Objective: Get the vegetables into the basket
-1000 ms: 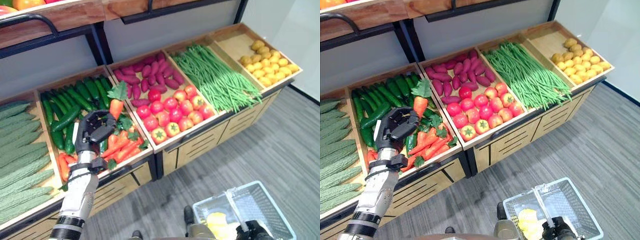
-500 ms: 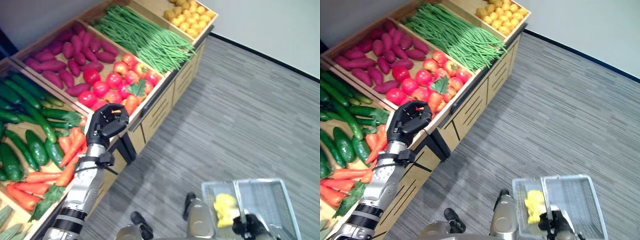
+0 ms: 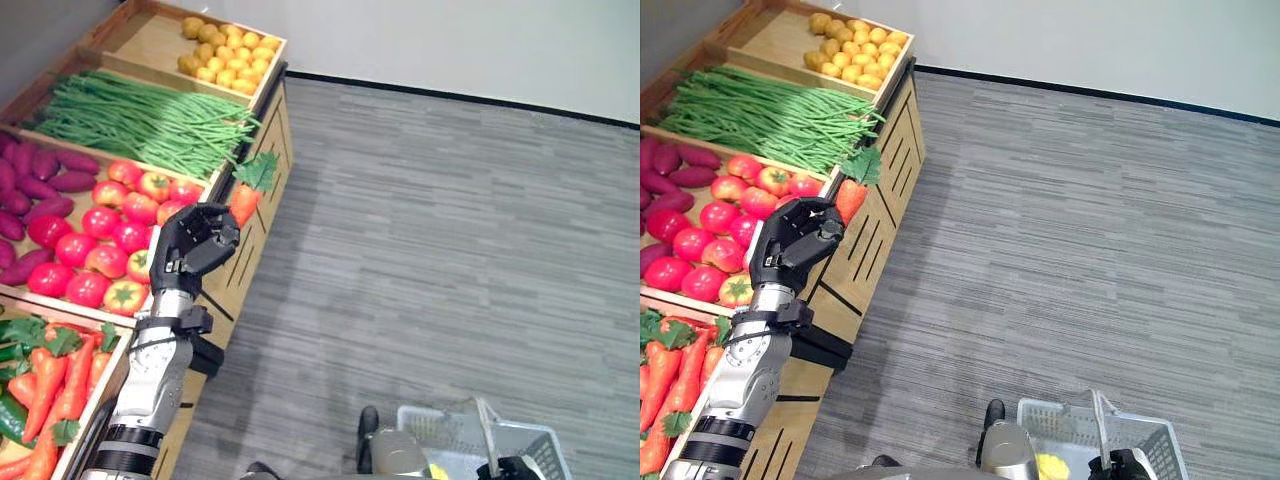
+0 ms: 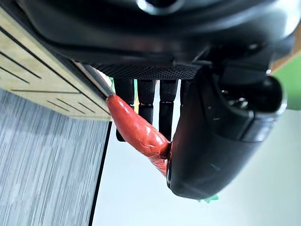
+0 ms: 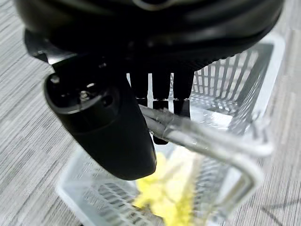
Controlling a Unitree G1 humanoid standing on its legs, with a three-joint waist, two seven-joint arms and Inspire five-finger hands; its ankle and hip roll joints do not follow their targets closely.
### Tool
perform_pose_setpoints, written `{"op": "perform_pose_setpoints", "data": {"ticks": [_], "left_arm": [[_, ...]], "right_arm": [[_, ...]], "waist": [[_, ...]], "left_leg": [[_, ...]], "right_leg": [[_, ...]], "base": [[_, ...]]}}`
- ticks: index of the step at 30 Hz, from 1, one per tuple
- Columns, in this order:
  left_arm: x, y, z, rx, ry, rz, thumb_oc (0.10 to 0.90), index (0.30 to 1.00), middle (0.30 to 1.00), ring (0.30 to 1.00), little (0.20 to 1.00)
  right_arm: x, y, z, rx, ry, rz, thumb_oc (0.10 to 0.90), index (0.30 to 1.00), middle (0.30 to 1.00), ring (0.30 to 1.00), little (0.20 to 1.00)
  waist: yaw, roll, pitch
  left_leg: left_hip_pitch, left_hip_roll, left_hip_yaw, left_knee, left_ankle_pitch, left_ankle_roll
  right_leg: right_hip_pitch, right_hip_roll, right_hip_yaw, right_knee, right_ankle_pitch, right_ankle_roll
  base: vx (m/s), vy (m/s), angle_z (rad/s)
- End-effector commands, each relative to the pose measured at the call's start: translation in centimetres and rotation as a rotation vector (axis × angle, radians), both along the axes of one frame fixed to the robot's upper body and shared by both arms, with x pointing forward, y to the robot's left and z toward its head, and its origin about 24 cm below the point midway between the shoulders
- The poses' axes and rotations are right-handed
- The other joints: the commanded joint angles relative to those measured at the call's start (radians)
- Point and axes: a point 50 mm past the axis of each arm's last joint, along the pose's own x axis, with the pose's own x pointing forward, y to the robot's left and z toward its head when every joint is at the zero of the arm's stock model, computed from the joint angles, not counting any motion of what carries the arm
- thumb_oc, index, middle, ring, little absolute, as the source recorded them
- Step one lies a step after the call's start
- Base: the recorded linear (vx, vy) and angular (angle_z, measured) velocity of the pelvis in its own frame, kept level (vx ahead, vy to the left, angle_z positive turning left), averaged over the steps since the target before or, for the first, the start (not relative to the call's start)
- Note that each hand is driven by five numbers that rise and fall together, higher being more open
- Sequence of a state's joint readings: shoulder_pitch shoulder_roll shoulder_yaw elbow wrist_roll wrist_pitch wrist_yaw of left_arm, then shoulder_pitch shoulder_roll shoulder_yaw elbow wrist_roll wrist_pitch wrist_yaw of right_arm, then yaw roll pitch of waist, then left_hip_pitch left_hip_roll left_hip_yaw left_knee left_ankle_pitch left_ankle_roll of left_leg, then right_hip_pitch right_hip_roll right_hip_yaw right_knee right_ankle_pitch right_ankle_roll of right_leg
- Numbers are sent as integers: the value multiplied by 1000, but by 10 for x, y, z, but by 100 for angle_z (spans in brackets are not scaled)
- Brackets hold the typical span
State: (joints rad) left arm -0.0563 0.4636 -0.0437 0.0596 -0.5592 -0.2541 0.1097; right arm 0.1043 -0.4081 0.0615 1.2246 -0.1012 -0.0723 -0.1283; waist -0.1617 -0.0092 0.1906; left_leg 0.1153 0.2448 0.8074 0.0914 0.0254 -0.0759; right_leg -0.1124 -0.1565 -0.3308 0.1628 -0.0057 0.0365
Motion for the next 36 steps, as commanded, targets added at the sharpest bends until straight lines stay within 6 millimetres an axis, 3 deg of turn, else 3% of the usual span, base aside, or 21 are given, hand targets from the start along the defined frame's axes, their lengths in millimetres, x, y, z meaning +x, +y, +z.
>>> {"op": "perform_pose_setpoints", "data": {"ticks": [1, 3, 4, 5, 6, 7, 8, 9, 10, 11, 13, 17, 19, 21, 22, 23, 24, 26, 28, 32, 36], "left_arm": [[3, -12, 60, 20, -302, -75, 463, 388, 388, 388, 388], [5, -15, 60, 10, -302, -97, 494, 432, 432, 432, 432], [4, -15, 61, 9, -309, -100, 500, 440, 440, 440, 440], [4, -16, 60, 10, -307, -101, 504, 445, 445, 445, 445], [4, -17, 60, 10, -308, -101, 506, 448, 448, 448, 448], [4, -17, 60, 6, -311, -98, 506, 448, 448, 448, 448], [5, -20, 59, 1, -309, -99, 510, 454, 454, 454, 454], [4, -19, 60, -1, -321, -90, 516, 462, 462, 462, 462], [4, -19, 60, -1, -321, -90, 516, 462, 462, 462, 462], [2, -18, 61, -1, -331, -84, 520, 467, 467, 467, 467], [2, -21, 61, 13, -328, -96, 524, 473, 473, 473, 473], [3, -25, 62, 20, -329, -140, 518, 465, 465, 465, 465], [5, -28, 62, 40, -324, -166, 465, 391, 391, 391, 391], [7, -26, 60, 44, -315, -160, 433, 347, 347, 347, 347], [7, -26, 60, 44, -315, -160, 424, 333, 333, 333, 333], [6, -25, 61, 49, -320, -158, 420, 327, 327, 327, 327], [6, -23, 59, 54, -310, -148, 408, 311, 311, 311, 311], [5, -20, 57, 52, -300, -138, 410, 314, 314, 314, 314], [3, -17, 55, 57, -288, -132, 400, 300, 300, 300, 300], [-2, -12, 52, 82, -267, -135, 400, 300, 300, 300, 300], [-2, -12, 49, 86, -248, -141, 400, 300, 300, 300, 300]], "right_arm": [[17, -13, 11, -46, -92, 16, 400, 300, 300, 300, 300], [12, -20, 13, -62, -86, -5, 400, 300, 300, 300, 300], [13, -23, 15, -70, -84, -4, 400, 300, 300, 300, 300], [18, -28, 18, -86, -90, 7, 400, 300, 300, 300, 300], [18, -29, 18, -87, -90, 6, 400, 300, 300, 300, 300], [24, -29, 20, -91, -101, 16, 400, 300, 300, 300, 300], [30, -32, 23, -103, -114, 20, 400, 300, 300, 300, 300], [35, -33, 24, -112, -120, 27, 400, 300, 300, 300, 300], [35, -33, 24, -112, -120, 27, 400, 300, 300, 300, 300], [35, -37, 26, -130, -119, 28, 400, 300, 300, 300, 300], [35, -42, 29, -146, -124, 16, 400, 300, 300, 300, 300], [32, -38, 26, -130, -114, 9, 400, 300, 300, 300, 300], [36, -34, 24, -122, -119, 10, 400, 300, 300, 300, 300], [39, -30, 22, -112, -125, 18, 400, 300, 300, 300, 300], [39, -30, 22, -111, -125, 18, 400, 300, 300, 300, 300], [40, -28, 22, -109, -127, 23, 400, 300, 300, 300, 300], [41, -25, 20, -106, -130, 19, 400, 300, 300, 300, 300], [37, -25, 19, -109, -114, 9, 400, 300, 300, 300, 300], [28, -30, 19, -120, -89, -18, 400, 300, 300, 300, 300], [6, -59, 31, -194, -35, -100, 400, 300, 300, 300, 300], [5, -76, 43, -243, -33, -100, 400, 300, 300, 300, 300]], "waist": [[3, -32, -14], [7, -24, 12], [18, -20, 26], [43, -12, 42], [39, -12, 41], [59, -17, 44], [83, -26, 43], [102, -33, 49], [102, -33, 47], [120, -33, 46], [129, -21, 43], [111, -28, 30], [109, -56, 20], [110, -69, 12], [111, -69, 12], [114, -72, 8], [127, -76, -1], [128, -79, -11], [126, -78, -30], [133, -78, -79], [139, -76, -98]], "left_leg": [[-103, 71, -66, 161, 20, -88], [-140, 148, -124, 302, 91, -145], [-152, 155, -177, 335, 97, -149], [-183, 118, -302, 344, 97, -143], [-188, 117, -308, 345, 99, -144], [-224, 55, -397, 295, 79, -101], [-266, -49, -547, 237, 23, -68], [-273, -89, -670, 147, -28, -41], [-275, -90, -670, 143, -23, -40], [-311, -76, -787, 45, 33, -56], [-333, -88, -857, -9, 77, -60], [-307, -106, -787, -7, 50, -37], [-306, -141, -735, 33, 3, -6], [-291, -155, -693, 36, -12, 8], [-291, -155, -692, 36, -12, 8], [-281, -158, -677, 28, -14, 14], [-246, -162, -639, -2, -14, 22], [-221, -169, -623, -29, -9, 24], [-199, -173, -618, -53, -1, 22], [-151, -177, -613, -97, 8, 6], [-127, -168, -619, -123, 24, -9]], "right_leg": [[67, -63, -24, -38, -19, 94], [78, -16, 7, -23, -62, 52], [80, -2, 29, -17, -77, 42], [76, 6, 57, -13, -82, 40], [75, 5, 53, -11, -84, 40], [60, -7, 69, -24, -54, 42], [43, -18, 115, -33, -34, 57], [33, -13, 174, -38, -26, 75], [30, -14, 174, -40, -23, 75], [22, -5, 232, -41, -27, 92], [30, -3, 258, -46, -28, 95], [28, -30, 294, -26, -27, 118], [2, -63, 343, -27, 15, 147], [-15, -81, 353, -27, 74, 161], [-16, -81, 354, -27, 74, 161], [-25, -86, 349, -25, 98, 166], [-31, -103, 286, -23, 145, 169], [-28, -110, 252, -33, 179, 179], [-14, -116, 252, -59, 207, 189], [44, -127, 219, -151, 200, 198], [81, -118, 195, -194, 185, 196]], "base": [[79, -250, -17], [113, -245, -10], [54, -82, -21], [1, 10, -43], [-81, 61, -64], [-44, 72, -66], [35, 106, -60], [97, 72, -86], [180, 143, -105], [159, 152, -107], [194, 225, -68], [128, 247, -64], [136, 290, -62], [92, 172, -78], [59, 116, -95], [97, 163, -83], [98, 163, -99], [108, 103, -66], [139, 35, -7], [117, -36, -2], [65, -89, 7]]}}
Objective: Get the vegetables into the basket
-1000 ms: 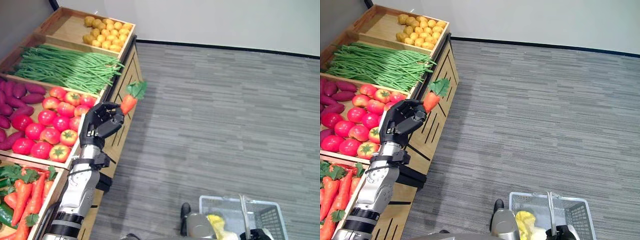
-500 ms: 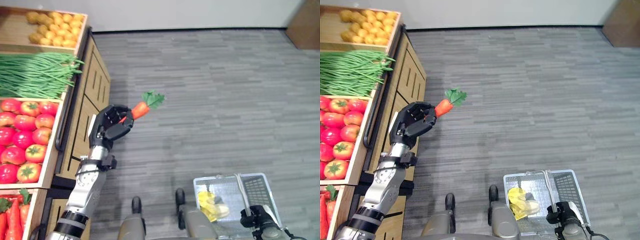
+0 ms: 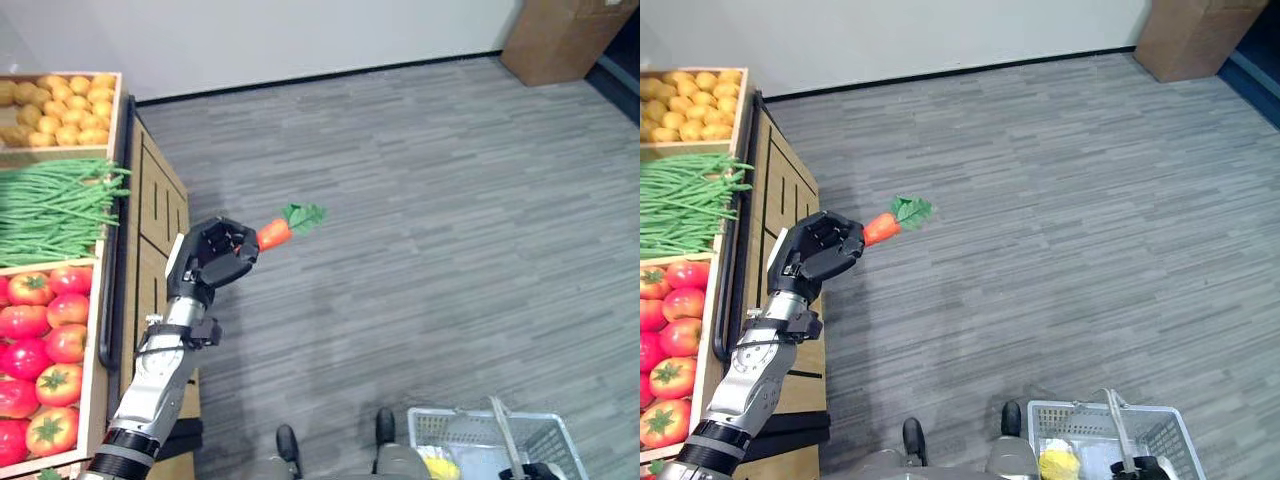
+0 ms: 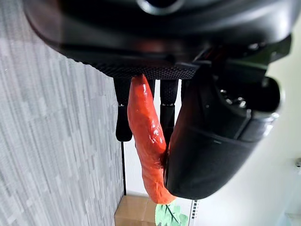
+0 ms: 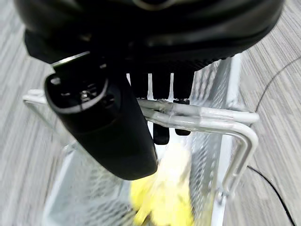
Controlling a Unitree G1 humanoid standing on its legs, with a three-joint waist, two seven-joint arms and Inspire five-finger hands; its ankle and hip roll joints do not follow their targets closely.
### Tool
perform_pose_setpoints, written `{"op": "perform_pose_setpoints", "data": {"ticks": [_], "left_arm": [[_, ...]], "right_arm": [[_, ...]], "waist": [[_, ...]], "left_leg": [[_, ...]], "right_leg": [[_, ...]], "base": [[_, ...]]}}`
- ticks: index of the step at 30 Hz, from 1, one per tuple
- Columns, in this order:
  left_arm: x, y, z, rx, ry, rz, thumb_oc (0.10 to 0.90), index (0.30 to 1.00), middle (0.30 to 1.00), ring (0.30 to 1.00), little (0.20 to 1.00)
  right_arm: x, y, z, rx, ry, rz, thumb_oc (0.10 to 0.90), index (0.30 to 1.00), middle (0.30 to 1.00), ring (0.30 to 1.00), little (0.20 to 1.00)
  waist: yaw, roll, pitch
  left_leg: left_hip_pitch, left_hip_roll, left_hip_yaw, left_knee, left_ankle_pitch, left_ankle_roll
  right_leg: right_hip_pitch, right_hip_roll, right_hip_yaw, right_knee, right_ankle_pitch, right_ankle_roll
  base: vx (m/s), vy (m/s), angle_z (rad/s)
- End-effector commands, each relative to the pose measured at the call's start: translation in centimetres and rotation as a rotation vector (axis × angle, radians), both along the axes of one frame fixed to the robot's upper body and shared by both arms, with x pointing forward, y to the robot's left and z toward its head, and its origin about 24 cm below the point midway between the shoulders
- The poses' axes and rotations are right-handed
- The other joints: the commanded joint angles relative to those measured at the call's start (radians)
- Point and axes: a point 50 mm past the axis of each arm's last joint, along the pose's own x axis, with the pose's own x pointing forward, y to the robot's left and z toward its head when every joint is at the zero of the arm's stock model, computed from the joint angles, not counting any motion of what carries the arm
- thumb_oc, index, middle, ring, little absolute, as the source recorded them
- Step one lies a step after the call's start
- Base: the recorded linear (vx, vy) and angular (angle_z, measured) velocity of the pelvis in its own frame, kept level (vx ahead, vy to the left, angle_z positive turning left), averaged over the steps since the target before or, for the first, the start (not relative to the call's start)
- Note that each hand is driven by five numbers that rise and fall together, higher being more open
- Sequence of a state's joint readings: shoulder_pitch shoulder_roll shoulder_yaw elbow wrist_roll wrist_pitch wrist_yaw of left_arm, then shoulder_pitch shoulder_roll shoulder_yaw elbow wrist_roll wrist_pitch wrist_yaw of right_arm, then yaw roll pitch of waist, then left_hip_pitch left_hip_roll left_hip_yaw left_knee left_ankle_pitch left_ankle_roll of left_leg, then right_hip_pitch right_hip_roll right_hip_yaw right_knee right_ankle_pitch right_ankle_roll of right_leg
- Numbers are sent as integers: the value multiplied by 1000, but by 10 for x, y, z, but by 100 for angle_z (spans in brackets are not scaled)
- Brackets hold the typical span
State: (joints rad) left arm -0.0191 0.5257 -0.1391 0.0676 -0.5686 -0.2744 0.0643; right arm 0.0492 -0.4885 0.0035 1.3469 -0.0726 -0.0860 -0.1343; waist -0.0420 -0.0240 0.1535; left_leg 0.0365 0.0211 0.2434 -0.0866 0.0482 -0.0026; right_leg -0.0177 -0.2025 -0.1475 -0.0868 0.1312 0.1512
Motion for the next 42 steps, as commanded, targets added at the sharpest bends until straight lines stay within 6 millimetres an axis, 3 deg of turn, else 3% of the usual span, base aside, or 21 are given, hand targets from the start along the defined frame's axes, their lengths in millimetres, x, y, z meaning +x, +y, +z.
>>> {"op": "perform_pose_setpoints", "data": {"ticks": [1, 3, 6, 7, 8, 9, 10, 11, 12, 13, 15, 21, 24, 27, 36, 42], "left_arm": [[6, -3, 62, 3, -305, -48, 400, 300, 300, 300, 300], [6, -6, 56, 3, -278, -63, 400, 300, 300, 300, 300], [6, -8, 54, 7, -269, -75, 400, 300, 300, 300, 300], [6, -11, 53, 15, -261, -99, 400, 300, 300, 300, 300], [6, -11, 53, 15, -261, -99, 400, 300, 300, 300, 300], [7, -13, 53, 20, -257, -117, 400, 300, 300, 300, 300], [8, -17, 54, 23, -259, -135, 400, 300, 300, 300, 300], [8, -17, 54, 23, -259, -135, 400, 300, 300, 300, 300], [9, -23, 55, 28, -262, -170, 400, 300, 300, 300, 300], [9, -23, 55, 27, -262, -170, 400, 300, 300, 300, 300], [11, -29, 57, 34, -266, -201, 400, 300, 300, 300, 300], [12, -46, 61, 80, -275, -297, 400, 300, 300, 300, 300], [13, -53, 64, 100, -283, -341, 400, 300, 300, 300, 300], [13, -75, 75, 170, -329, -482, 400, 300, 300, 300, 300], [13, -109, 87, 274, -387, -665, 400, 300, 300, 300, 300], [13, -124, 86, 313, -391, -729, 400, 300, 300, 300, 300]], "right_arm": [[10, -43, 30, -169, -29, 17, 400, 300, 300, 300, 300], [27, -52, 41, -205, -66, 70, 400, 300, 300, 300, 300], [34, -56, 47, -223, -84, 93, 400, 300, 300, 300, 300], [53, -65, 61, -265, -132, 142, 400, 300, 300, 300, 300], [53, -65, 61, -265, -132, 142, 400, 300, 300, 300, 300], [78, -66, 75, -294, -200, 222, 400, 300, 300, 300, 300], [92, -68, 85, -320, -241, 253, 400, 300, 300, 300, 300], [92, -68, 85, -320, -241, 253, 400, 300, 300, 300, 300], [135, -63, 113, -377, -366, 383, 400, 300, 300, 300, 300], [135, -63, 113, -377, -366, 383, 400, 300, 300, 300, 300], [155, -62, 130, -415, -424, 434, 400, 300, 300, 300, 300], [208, -36, 169, -474, -568, 630, 400, 300, 300, 300, 300], [218, -31, 178, -489, -586, 665, 400, 300, 300, 300, 300], [239, -19, 189, -485, -642, 688, 400, 300, 300, 300, 300], [284, 36, 220, -475, -781, 906, 400, 300, 300, 300, 300], [302, 71, 237, -443, -887, 993, 400, 300, 300, 300, 300]], "waist": [[21, -61, -65], [23, -60, -76], [22, -58, -80], [23, -56, -87], [23, -56, -87], [21, -54, -94], [20, -53, -97], [20, -53, -97], [18, -50, -105], [18, -50, -105], [18, -47, -111], [16, -39, -118], [15, -37, -119], [16, -31, -120], [9, -25, -117], [8, -22, -114]], "left_leg": [[-45, 58, -57, 52, 4, -84], [-33, 65, -61, 34, 16, -92], [-30, 69, -62, 27, 21, -94], [-25, 75, -62, 16, 29, -98], [-25, 75, -62, 15, 29, -98], [-23, 81, -61, 8, 35, -102], [-21, 84, -62, 3, 38, -103], [-21, 84, -62, 3, 38, -103], [-24, 92, -58, -1, 41, -108], [-24, 92, -58, -1, 41, -108], [-24, 96, -58, -1, 41, -110], [-14, 98, -48, -1, 32, -108], [-10, 97, -45, -1, 28, -107], [-6, 97, -39, -1, 24, -106], [-2, 97, -28, -1, 17, -104], [-1, 96, -25, -1, 16, -103]], "right_leg": [[-7, -71, 8, 50, 44, 80], [10, -61, -2, 30, 37, 76], [13, -57, -4, 24, 35, 75], [18, -51, -8, 14, 32, 73], [19, -51, -8, 14, 32, 73], [20, -45, -8, 10, 29, 71], [22, -42, -8, 9, 29, 70], [22, -42, -8, 9, 29, 70], [23, -38, -7, 4, 26, 69], [23, -38, -7, 4, 26, 69], [23, -37, -6, 1, 26, 68], [23, -38, 3, 0, 22, 66], [23, -39, 7, 0, 21, 66], [22, -41, 13, 0, 22, 68], [13, -42, 32, 0, 21, 68], [9, -42, 41, 0, 21, 66]], "base": [[29, -72, 9], [24, -76, 8], [7, -47, 6], [3, -33, 6], [0, -55, 6], [-1, -33, 4], [-1, -33, 1], [0, 0, 0], [0, 0, 0], [0, 0, 0], [0, 0, 0], [11, 4, -6], [8, 3, -3], [7, 5, -1], [7, 8, -4], [3, 2, -1]]}}
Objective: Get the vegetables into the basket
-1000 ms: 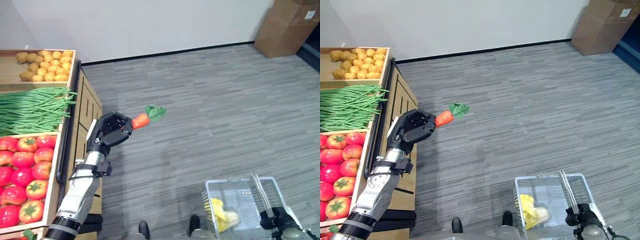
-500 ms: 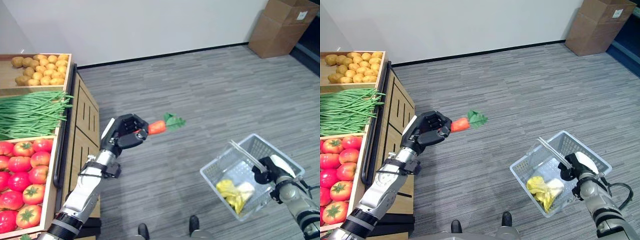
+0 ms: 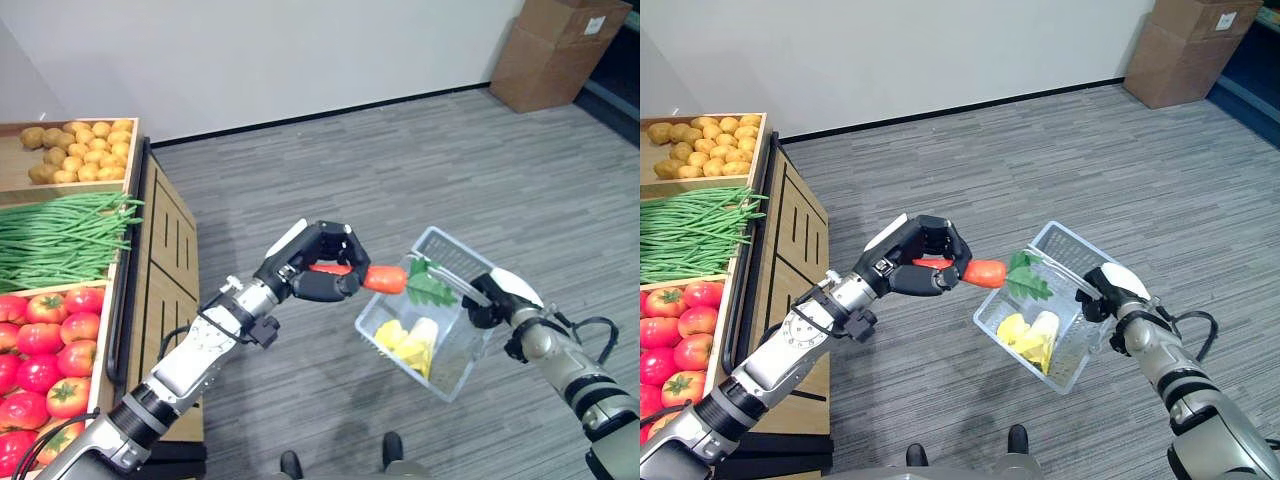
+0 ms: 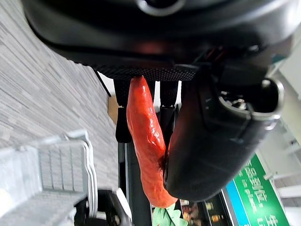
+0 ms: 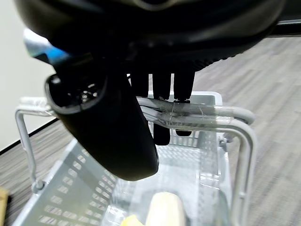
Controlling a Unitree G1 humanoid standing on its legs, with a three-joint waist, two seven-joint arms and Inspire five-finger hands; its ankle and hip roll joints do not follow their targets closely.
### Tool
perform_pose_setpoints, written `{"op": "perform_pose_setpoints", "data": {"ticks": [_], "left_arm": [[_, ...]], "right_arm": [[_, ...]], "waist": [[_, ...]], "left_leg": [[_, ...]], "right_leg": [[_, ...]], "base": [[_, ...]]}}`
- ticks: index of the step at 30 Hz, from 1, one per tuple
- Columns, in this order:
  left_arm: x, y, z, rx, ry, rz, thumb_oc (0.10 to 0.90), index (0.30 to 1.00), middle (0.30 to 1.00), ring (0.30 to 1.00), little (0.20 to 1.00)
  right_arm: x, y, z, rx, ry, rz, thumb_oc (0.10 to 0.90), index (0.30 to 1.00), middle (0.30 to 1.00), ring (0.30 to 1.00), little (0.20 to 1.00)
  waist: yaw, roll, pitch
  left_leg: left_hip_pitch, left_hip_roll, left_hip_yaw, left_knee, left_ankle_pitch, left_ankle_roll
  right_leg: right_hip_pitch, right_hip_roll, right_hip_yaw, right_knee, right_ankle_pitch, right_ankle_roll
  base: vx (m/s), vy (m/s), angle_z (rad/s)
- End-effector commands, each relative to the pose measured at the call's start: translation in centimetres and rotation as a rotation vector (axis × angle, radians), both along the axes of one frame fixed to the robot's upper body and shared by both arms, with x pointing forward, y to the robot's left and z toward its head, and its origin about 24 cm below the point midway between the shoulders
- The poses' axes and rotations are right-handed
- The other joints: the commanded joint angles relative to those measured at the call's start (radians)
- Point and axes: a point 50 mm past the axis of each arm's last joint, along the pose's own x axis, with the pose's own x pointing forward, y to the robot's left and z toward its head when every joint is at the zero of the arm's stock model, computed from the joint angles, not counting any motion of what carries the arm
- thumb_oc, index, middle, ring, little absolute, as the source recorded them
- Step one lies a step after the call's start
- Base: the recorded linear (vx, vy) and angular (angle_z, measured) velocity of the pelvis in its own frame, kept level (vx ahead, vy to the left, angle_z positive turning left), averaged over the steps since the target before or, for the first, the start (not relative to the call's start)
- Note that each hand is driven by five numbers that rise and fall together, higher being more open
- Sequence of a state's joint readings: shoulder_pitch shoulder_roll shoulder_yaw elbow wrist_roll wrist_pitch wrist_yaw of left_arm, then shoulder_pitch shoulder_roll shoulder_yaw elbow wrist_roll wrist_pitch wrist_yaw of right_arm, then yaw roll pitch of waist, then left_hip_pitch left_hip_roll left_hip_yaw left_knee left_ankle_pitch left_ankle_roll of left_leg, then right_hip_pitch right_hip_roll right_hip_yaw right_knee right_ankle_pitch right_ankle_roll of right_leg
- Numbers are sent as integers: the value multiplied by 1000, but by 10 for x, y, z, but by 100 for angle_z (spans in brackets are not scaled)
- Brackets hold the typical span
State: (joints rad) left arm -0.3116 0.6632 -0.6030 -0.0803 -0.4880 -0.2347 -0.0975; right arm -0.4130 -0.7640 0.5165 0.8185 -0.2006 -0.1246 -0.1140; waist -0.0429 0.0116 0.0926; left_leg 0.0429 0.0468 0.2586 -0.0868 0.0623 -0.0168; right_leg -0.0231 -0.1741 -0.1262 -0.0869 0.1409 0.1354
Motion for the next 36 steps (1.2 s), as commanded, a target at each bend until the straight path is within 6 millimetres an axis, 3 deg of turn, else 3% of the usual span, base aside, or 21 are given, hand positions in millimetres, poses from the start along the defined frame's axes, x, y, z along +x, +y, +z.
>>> {"op": "perform_pose_setpoints", "data": {"ticks": [1, 9, 13, 16, 21, 36], "left_arm": [[4, -15, 50, -43, -249, -96, 400, 300, 300, 300, 300], [8, -20, 33, 49, -239, -76, 400, 300, 300, 300, 300], [12, -19, 24, 110, -245, -45, 400, 300, 300, 300, 300], [16, -16, 3, 229, -244, 4, 400, 300, 300, 300, 300], [19, -16, -20, 293, -200, 57, 400, 300, 300, 300, 300], [34, -11, -54, 469, -176, 194, 400, 300, 300, 300, 300]], "right_arm": [[62, 33, 99, 14, -388, 136, 400, 300, 300, 300, 300], [68, 89, 132, 151, -506, 351, 400, 300, 300, 300, 300], [64, 100, 137, 180, -518, 408, 400, 300, 300, 300, 300], [58, 114, 142, 224, -530, 479, 400, 300, 300, 300, 300], [52, 129, 147, 293, -554, 536, 400, 300, 300, 300, 300], [32, 153, 144, 480, -513, 651, 400, 300, 300, 300, 300]], "waist": [[8, -57, -52], [0, -60, -48], [-5, -61, -48], [-9, -65, -50], [-13, -69, -56], [-26, -73, -65]], "left_leg": [[-7, 70, -39, 0, 1, -89], [3, 76, -28, 0, -3, -87], [5, 78, -27, 0, -4, -87], [10, 79, -25, 0, -7, -86], [13, 79, -20, 0, -9, -84], [13, 89, -18, 0, -9, -88]], "right_leg": [[14, -70, 20, 0, 11, 82], [12, -62, 33, 1, 3, 78], [12, -61, 34, 2, 0, 78], [16, -59, 34, 2, -6, 77], [18, -60, 37, 1, -6, 77], [16, -50, 40, 1, -14, 71]], "base": [[0, 0, 0], [16, -1, -6], [9, 2, -6], [7, -2, -1], [0, 0, 0], [2, -3, -1]]}}
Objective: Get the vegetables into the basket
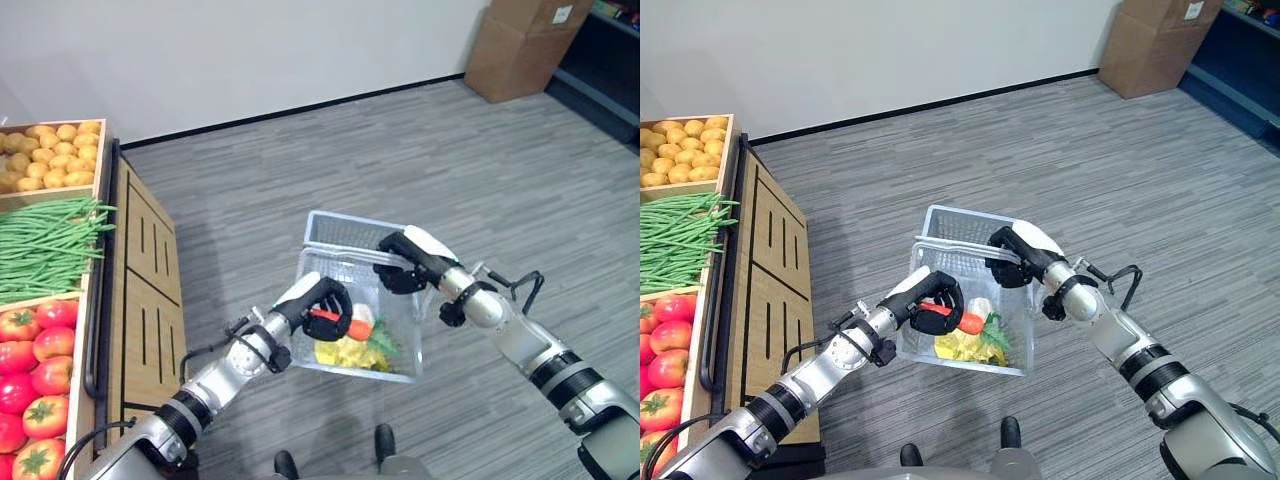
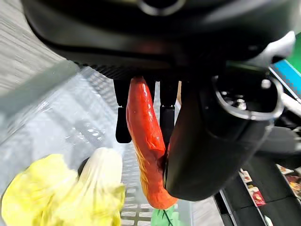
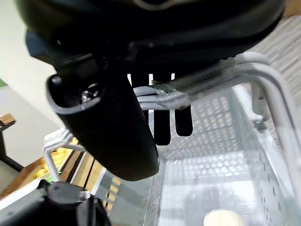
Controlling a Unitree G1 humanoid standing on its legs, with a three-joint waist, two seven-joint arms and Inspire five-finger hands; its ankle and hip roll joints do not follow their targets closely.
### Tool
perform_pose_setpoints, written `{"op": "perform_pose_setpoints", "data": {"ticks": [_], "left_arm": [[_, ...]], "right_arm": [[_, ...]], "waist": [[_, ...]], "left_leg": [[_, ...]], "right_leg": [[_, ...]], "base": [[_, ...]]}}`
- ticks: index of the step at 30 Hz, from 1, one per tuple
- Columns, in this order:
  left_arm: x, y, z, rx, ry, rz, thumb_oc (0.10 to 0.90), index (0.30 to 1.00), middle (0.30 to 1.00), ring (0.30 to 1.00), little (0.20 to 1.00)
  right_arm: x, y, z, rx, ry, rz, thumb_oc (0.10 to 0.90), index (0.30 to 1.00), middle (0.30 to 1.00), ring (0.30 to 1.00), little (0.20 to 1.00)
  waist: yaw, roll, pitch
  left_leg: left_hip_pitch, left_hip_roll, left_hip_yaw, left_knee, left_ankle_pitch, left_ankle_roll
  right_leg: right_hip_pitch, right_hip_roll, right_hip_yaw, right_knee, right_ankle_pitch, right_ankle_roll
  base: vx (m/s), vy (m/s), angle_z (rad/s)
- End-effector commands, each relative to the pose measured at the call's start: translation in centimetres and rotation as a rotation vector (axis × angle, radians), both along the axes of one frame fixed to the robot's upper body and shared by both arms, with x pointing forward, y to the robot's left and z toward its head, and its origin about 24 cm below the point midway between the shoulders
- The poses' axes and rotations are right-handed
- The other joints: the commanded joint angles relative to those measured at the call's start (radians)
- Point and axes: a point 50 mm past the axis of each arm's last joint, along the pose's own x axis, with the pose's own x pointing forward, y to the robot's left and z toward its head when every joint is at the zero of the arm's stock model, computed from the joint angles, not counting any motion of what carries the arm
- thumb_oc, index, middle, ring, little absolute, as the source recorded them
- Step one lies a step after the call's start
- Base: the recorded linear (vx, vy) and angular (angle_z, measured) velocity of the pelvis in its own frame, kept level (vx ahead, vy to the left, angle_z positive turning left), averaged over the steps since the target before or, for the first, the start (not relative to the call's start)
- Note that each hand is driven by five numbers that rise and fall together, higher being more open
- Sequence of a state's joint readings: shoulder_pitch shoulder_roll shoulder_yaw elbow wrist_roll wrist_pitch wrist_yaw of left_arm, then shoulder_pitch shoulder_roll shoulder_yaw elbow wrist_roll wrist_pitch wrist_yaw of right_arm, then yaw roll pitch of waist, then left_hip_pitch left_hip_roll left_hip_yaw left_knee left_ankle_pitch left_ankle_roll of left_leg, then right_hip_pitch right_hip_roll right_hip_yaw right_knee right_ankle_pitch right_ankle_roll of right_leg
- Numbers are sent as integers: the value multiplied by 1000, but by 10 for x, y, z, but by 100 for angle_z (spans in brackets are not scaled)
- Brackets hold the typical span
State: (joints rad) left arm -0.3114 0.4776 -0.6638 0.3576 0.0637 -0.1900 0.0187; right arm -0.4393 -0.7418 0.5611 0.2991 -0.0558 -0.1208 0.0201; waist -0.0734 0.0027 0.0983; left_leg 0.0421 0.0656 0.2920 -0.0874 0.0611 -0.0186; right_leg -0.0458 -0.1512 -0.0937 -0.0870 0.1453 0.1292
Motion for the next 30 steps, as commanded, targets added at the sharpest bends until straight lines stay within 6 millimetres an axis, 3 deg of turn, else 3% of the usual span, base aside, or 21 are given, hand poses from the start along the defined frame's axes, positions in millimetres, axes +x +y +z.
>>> {"op": "perform_pose_setpoints", "data": {"ticks": [1, 2, 3, 17, 25, 26, 29, 30], "left_arm": [[25, -11, 40, -13, -213, -40, 400, 300, 300, 300, 300], [25, -12, 40, 1, -217, -42, 708, 731, 731, 731, 731], [25, -12, 39, 2, -217, -42, 900, 1000, 1000, 1000, 1000], [26, -8, 37, 40, -244, -1, 900, 1000, 1000, 1000, 1000], [9, -4, 75, -236, -259, -39, 900, 1000, 1000, 1000, 1000], [0, 3, 84, -313, -258, -43, 900, 1000, 1000, 1000, 1000], [-9, 16, 83, -382, -222, -1, 900, 1000, 1000, 1000, 1000], [-20, 28, 79, -460, -165, 43, 900, 1000, 1000, 1000, 1000]], "right_arm": [[12, 40, 84, 244, -320, 176, 400, 300, 300, 300, 300], [12, 41, 82, 244, -314, 176, 400, 300, 300, 300, 300], [12, 41, 82, 244, -314, 176, 400, 300, 300, 300, 300], [13, 31, 66, 220, -270, 114, 400, 300, 300, 300, 300], [18, -22, 26, 121, -184, -169, 400, 300, 300, 300, 300], [14, -37, 13, 100, -148, -238, 400, 300, 300, 300, 300], [10, -50, -1, 95, -112, -309, 400, 300, 300, 300, 300], [4, -64, -14, 74, -74, -374, 400, 300, 300, 300, 300]], "waist": [[5, -64, -71], [4, -64, -72], [4, -64, -72], [6, -69, -74], [29, -66, -74], [39, -65, -74], [47, -65, -75], [57, -63, -71]], "left_leg": [[14, 70, -50, 0, -8, -86], [15, 71, -49, 0, -8, -86], [15, 71, -49, 0, -8, -86], [16, 67, -54, 0, -11, -83], [12, 66, -77, 0, -10, -79], [13, 66, -82, 0, -9, -78], [12, 65, -87, 0, -8, -78], [7, 66, -93, 0, -4, -79]], "right_leg": [[38, -73, 8, 1, -19, 77], [38, -73, 8, 1, -20, 77], [38, -73, 8, 1, -20, 77], [46, -74, 6, 1, -21, 77], [60, -75, -11, 2, -26, 74], [65, -75, -17, 1, -26, 73], [68, -75, -22, 1, -25, 72], [68, -74, -27, 1, -26, 71]], "base": [[0, 0, 0], [0, 0, 0], [0, 0, 0], [0, 0, 0], [-1, -2, 4], [-10, -3, 14], [-14, -6, 12], [-21, -7, 11]]}}
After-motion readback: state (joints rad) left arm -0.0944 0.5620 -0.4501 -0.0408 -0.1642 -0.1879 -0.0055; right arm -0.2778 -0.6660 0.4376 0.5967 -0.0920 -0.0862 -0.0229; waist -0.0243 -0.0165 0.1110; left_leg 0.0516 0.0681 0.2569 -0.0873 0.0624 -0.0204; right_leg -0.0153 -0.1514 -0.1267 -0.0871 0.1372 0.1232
